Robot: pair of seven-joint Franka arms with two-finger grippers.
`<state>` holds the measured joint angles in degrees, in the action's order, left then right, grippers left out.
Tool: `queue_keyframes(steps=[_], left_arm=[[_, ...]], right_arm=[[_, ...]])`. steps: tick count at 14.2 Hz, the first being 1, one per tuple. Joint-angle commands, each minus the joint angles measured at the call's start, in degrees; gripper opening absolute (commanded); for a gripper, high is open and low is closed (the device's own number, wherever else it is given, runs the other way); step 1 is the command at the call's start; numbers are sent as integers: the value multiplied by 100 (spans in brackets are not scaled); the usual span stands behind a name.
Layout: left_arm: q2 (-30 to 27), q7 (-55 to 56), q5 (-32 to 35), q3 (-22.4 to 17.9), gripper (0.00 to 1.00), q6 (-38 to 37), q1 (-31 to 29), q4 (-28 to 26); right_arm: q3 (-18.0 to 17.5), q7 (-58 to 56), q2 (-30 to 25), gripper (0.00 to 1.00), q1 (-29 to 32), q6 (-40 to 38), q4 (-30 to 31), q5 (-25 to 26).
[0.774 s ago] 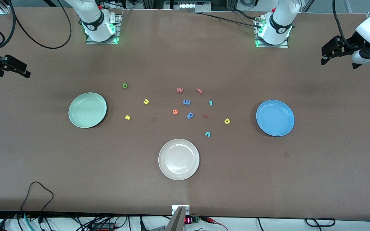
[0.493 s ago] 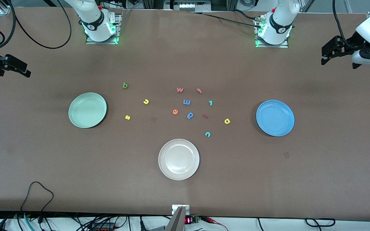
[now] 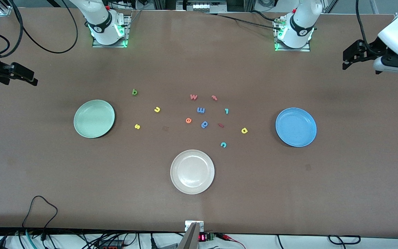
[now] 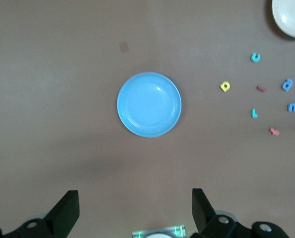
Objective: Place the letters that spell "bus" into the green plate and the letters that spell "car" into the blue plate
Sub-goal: 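Move both grippers from rest toward the scattered foam letters, then grasp the yellow s with the right gripper while the left gripper grasps teal c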
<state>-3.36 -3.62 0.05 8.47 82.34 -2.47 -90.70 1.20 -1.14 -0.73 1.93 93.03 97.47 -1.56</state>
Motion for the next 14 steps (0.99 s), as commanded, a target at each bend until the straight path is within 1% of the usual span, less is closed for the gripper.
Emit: queue_keyframes(steps=[1, 3, 5, 7, 9, 11, 12, 13, 14], left_arm=[[352, -34, -58, 233, 100, -315, 89, 79], [721, 98, -58, 592, 100, -334, 98, 88], [1116, 256, -67, 690, 100, -97, 124, 97], [1503, 256, -58, 804, 100, 490, 177, 105], [2030, 414, -6, 867, 100, 1368, 395, 114], [2478, 939, 12, 858, 100, 2107, 746, 158], [2681, 1273, 30, 849, 100, 2415, 896, 167], [2874, 1554, 125, 849, 100, 2696, 967, 193], [3120, 1740, 196, 867, 100, 2934, 977, 298]], right_arm=[[-50, 43, 274, 100, -279, 224, 26, 24], [-50, 402, 625, 100, -709, 434, 26, -20], [-50, 798, 1038, 100, -1192, 602, 61, -46], [-50, 1272, 1442, 100, -1649, 830, 70, -46], [-59, 1336, 1925, 100, -1836, 1181, 79, -55], [-59, 1336, 2400, 100, -1993, 1550, 79, -55], [-59, 1336, 2620, 100, -2168, 1717, 79, -55], [-50, 1336, 2787, 100, -2344, 1875, 88, -55], [-50, 1336, 2972, 100, -2389, 2016, 88, -55]])
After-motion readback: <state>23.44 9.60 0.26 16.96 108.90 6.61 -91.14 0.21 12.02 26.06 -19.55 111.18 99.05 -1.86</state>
